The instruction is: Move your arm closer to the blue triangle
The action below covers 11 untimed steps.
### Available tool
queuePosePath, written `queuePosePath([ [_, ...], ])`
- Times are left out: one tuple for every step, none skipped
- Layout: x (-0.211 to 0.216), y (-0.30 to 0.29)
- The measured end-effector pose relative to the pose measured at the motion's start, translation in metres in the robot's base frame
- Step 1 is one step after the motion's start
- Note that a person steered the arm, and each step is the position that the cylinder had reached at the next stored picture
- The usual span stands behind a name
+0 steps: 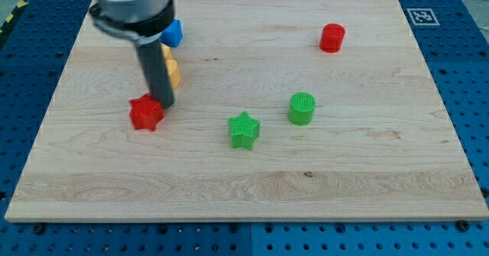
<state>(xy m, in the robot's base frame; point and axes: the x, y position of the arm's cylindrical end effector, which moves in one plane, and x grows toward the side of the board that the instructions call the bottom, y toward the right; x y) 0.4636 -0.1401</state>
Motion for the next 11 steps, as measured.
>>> queuePosePath([
  [0.007,-0.030],
  [0.000,-0.065],
  [-0.024,-0.067],
  [-0.053,-0.035],
  [-0.084,-0.049],
  [-0.118,-0.073],
  [-0.139,-0.073],
  [-0.141,-0.078],
  [-0.122,-0.088],
  [-0.131,-0.088],
  [-0.163,-0.091],
])
